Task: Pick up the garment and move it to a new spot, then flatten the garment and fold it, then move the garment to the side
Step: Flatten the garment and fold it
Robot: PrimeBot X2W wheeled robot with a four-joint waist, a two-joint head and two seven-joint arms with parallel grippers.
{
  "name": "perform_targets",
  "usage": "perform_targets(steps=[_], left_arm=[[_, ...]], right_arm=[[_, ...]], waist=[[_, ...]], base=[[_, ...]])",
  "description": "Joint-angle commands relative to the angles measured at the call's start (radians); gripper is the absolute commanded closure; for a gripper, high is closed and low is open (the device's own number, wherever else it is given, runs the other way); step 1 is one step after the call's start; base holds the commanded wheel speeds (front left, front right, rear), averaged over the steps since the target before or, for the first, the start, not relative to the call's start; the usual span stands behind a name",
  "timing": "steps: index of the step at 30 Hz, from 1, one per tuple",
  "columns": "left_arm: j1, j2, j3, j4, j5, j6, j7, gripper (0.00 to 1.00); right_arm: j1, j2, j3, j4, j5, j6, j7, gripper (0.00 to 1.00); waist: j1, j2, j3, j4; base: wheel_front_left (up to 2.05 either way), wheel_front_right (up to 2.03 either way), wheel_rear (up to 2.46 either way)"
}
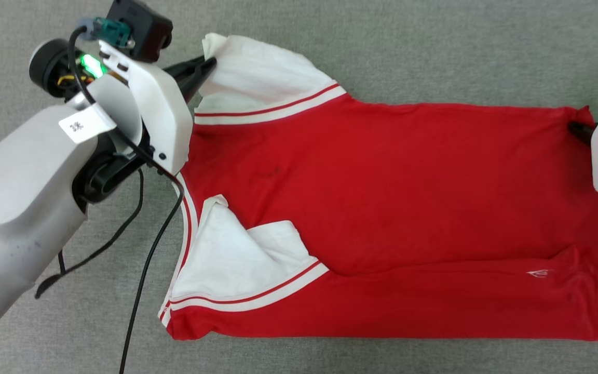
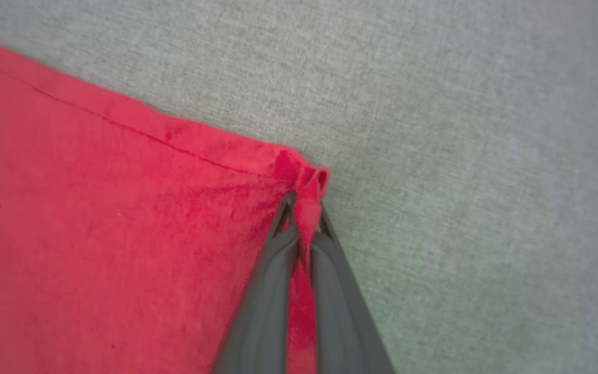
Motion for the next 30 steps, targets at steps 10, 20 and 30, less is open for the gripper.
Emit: perform_targets(steps=[10, 20, 30], left_arm=[[0.125, 0.032, 0.0, -0.007, -0.039, 0.03, -0.054, 1.0], [0.347, 0.112, -0.015, -0.14, -0.09, 0.127, -0.113, 1.0], [0.523, 0.147, -0.047, -0.203, -0.145, 0.187, -0.142, 1.0]], right_arm=[[0.091, -0.025, 0.061, -0.061, 0.054, 0.0, -0.232, 1.0], [0.315, -0.059, 0.037, -0.158, 0.064, 0.0, -0.354, 1.0], [0.539, -0.073, -0.045, -0.236, 0.07, -0.001, -0.394, 1.0]], waist=[[0.0001, 0.0, -0.142, -0.037], [0.0001, 0.0, -0.264, -0.037], [0.0001, 0.0, -0.334, -0.025]], base=[[0.0, 0.0, 0.0], [0.0, 0.0, 0.0], [0.0, 0.0, 0.0]])
